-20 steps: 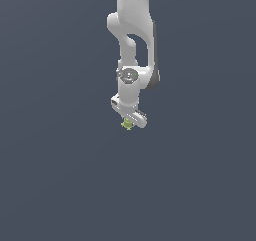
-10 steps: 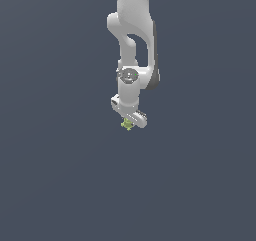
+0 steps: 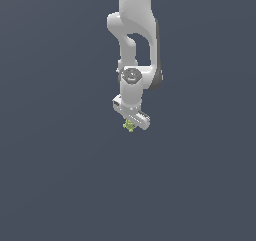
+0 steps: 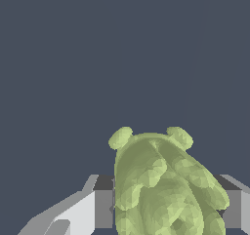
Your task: Pick up the object and move it to a goal position.
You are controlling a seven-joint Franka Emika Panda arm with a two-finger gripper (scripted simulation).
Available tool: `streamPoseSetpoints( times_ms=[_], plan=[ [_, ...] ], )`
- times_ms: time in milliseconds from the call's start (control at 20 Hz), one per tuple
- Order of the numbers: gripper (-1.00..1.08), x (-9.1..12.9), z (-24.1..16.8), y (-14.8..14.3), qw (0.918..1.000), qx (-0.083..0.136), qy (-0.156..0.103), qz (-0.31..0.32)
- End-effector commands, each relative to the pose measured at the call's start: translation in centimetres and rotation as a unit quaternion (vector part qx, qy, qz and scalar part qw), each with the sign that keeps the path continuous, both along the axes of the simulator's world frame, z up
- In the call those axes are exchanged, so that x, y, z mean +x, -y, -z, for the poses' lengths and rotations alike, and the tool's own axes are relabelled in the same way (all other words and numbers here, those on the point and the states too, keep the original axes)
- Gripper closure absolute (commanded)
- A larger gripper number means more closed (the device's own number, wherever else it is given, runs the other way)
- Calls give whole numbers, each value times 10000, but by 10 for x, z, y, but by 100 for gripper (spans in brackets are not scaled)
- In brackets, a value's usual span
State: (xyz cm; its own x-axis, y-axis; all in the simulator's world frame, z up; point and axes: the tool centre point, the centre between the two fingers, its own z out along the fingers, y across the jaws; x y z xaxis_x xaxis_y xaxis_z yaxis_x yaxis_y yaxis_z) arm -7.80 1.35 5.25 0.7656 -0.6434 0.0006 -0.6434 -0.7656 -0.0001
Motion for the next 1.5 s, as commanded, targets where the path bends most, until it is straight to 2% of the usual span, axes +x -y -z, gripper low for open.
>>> streamPoseSetpoints(
  times_ms=[0, 950, 1450],
  plan=[
    [108, 9, -7, -6, 10000, 0, 3, -2],
    [108, 115, -78, -77, 10000, -3, -1, -1],
    [108, 148, -99, -98, 10000, 0, -2, -2]
  ],
)
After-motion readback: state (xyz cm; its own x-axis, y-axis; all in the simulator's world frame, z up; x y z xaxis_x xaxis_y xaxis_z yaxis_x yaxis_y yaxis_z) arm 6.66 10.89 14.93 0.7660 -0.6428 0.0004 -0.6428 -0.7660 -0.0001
